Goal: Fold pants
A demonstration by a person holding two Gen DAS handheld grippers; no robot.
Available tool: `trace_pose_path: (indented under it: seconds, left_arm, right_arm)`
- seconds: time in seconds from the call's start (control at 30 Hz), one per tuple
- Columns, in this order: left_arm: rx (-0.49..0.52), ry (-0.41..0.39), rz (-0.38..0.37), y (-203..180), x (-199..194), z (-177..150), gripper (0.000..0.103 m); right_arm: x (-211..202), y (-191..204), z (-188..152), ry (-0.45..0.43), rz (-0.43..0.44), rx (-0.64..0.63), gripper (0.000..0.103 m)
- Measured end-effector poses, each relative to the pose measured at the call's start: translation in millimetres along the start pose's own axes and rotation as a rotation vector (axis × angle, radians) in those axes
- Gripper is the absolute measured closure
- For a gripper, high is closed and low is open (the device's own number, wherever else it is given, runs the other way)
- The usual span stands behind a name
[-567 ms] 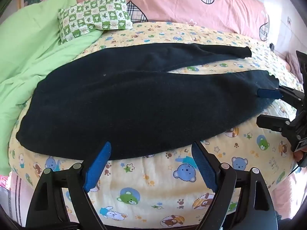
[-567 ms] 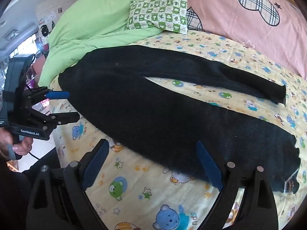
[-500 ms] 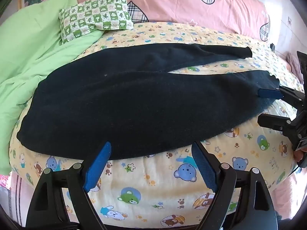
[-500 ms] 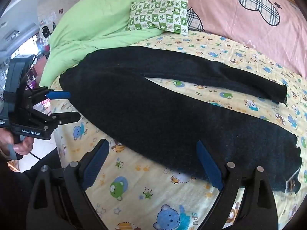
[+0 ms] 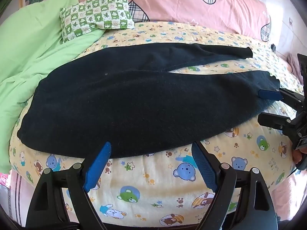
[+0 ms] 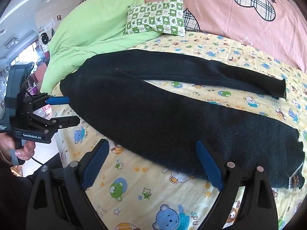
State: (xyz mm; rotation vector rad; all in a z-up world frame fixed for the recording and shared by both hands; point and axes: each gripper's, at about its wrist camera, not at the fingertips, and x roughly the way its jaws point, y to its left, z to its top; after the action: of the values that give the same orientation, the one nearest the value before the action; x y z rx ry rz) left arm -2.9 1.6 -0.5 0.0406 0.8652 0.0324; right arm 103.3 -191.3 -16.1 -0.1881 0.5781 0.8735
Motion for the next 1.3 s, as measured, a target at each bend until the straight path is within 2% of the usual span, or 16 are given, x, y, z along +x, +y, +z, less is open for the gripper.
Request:
trace_pose_path:
  seconds: [0.07,0.17,0.47,1.3]
  left_arm:
    - [-0.002,0.000,0.002,0.4,0.5,-0.2,0.017]
    - [-0.004,0.001,0.005,0.7,0.9,-1.2,0.017]
    - [-0.005,0.000,0.006,1.7,2.0,-0.4,0.017]
    - [-0.031,-0.001,-0.029,5.4,2.1,2.4,0.017]
  right_arm:
    - [0.6,4.3,-1.3,-0.006,-0.003,-0.004,0.011]
    - [8.9,-10.9,-2.5,-0.016,0.023,-0.027,0.011]
    - [2.0,-0.3,-5.7,-0.004,0.027,-0.025,0.011]
    - [3.1,-1.4,-5.5,0.000,0.029,-0.020,0.011]
